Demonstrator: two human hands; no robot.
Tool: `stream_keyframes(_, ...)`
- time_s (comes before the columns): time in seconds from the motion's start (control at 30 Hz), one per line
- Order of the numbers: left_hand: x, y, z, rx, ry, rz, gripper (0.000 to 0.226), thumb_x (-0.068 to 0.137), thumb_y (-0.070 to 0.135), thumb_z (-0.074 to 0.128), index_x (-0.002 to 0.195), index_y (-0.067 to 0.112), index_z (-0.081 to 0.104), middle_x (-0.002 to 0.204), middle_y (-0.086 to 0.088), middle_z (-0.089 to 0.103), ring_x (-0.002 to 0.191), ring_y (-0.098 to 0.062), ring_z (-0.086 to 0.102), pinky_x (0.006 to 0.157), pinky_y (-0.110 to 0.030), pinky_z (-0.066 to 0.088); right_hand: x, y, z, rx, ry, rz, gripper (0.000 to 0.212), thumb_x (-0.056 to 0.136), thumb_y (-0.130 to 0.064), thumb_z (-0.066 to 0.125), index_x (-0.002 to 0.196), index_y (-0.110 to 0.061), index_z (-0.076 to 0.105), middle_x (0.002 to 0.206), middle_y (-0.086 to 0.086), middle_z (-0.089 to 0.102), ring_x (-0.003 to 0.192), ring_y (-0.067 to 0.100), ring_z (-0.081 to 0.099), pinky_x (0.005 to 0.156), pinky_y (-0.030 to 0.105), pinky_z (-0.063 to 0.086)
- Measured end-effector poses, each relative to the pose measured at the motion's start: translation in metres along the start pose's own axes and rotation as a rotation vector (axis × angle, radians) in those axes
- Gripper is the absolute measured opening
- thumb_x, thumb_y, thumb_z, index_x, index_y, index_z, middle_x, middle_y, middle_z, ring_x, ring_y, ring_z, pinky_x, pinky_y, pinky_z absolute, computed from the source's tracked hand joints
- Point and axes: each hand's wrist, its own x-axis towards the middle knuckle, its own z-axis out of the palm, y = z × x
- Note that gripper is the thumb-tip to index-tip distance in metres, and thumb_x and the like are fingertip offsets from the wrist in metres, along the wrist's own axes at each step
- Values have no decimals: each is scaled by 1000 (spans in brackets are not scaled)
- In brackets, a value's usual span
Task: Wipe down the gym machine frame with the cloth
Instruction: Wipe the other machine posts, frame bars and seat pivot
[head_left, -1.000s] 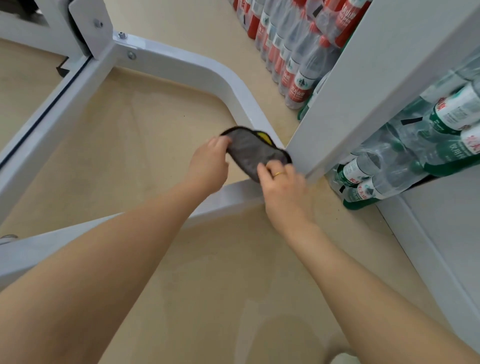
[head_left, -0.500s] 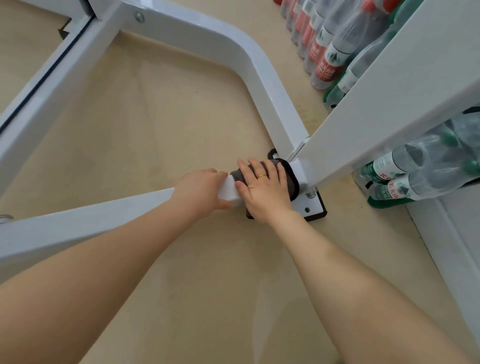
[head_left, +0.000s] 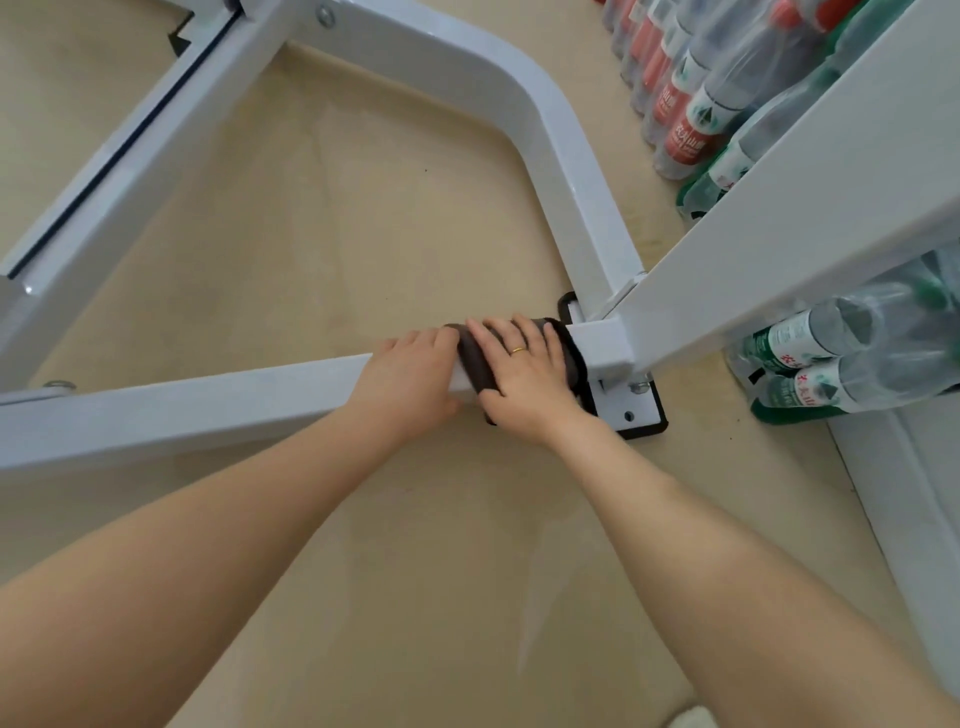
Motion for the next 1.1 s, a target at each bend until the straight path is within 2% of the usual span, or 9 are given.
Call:
stream_keyframes(0.07,-11,-8,0,79,33,0,59,85,30,58,134,13,31,137,-5,40,126,-24,36,101,-31,26,-4,26,-3,-127,17,-55,81,83,-23,54,150,-28,7,155,0,12,143,22,3,114,36,-10)
stream_keyframes(0.2,-23,-28,-3,133,39,-107,69,83,36,61,139,13,26,143,-5,32,131,-24,31,104,-34,23,-14,57,-4,-285,156,177,68,93,-23,53,149,-23,13,153,7,18,142,25,9,115,35,0)
stream_keyframes(0.27,-28,-35,-4,154,21,-147,71,82,38,63,138,13,29,141,-5,33,129,-25,32,104,-34,23,-9,50,0,-307,128,210,66,93,-25,53,148,-18,16,152,11,19,142,29,11,115,40,1)
stream_keyframes(0.37,-37,-45,-4,160,26,-205,67,80,37,65,135,12,34,137,-6,38,126,-27,35,102,-36,25,0,40,1,-370,85,127,72,89,-34,59,145,-16,19,145,12,28,136,32,19,114,47,4)
stream_keyframes(0.5,-47,-51,4,156,15,-247,56,84,27,60,132,11,36,131,-7,43,119,-29,41,96,-34,28,10,23,1,-391,44,-13,77,85,-44,60,144,-14,21,139,10,34,125,32,31,108,46,13)
stream_keyframes(0.63,-47,-49,10,118,72,-261,54,86,20,58,134,10,36,136,-7,43,123,-28,39,100,-33,25,22,-26,14,-380,160,-224,78,63,-45,78,129,-13,50,116,8,59,98,31,56,90,39,40)
stream_keyframes(0.77,-51,-53,9,87,85,-243,57,88,10,50,141,10,27,143,-7,35,130,-27,33,105,-31,19,24,-2,3,-256,50,-362,76,79,-46,65,144,-21,32,133,4,49,116,30,46,94,37,32)
stream_keyframes(0.9,-54,-53,11,28,127,-231,59,85,-1,51,140,4,32,142,-14,38,129,-32,34,107,-34,19,10,49,-17,-268,92,-199,80,72,-50,72,139,-20,39,127,8,52,114,31,45,96,38,30)
stream_keyframes(1.1,-53,-56,14,4,137,-231,62,86,3,54,142,8,29,144,-10,35,129,-29,34,105,-30,19,20,-16,8,-320,117,-241,75,79,-47,64,140,-15,34,131,9,47,116,32,43,96,40,28)
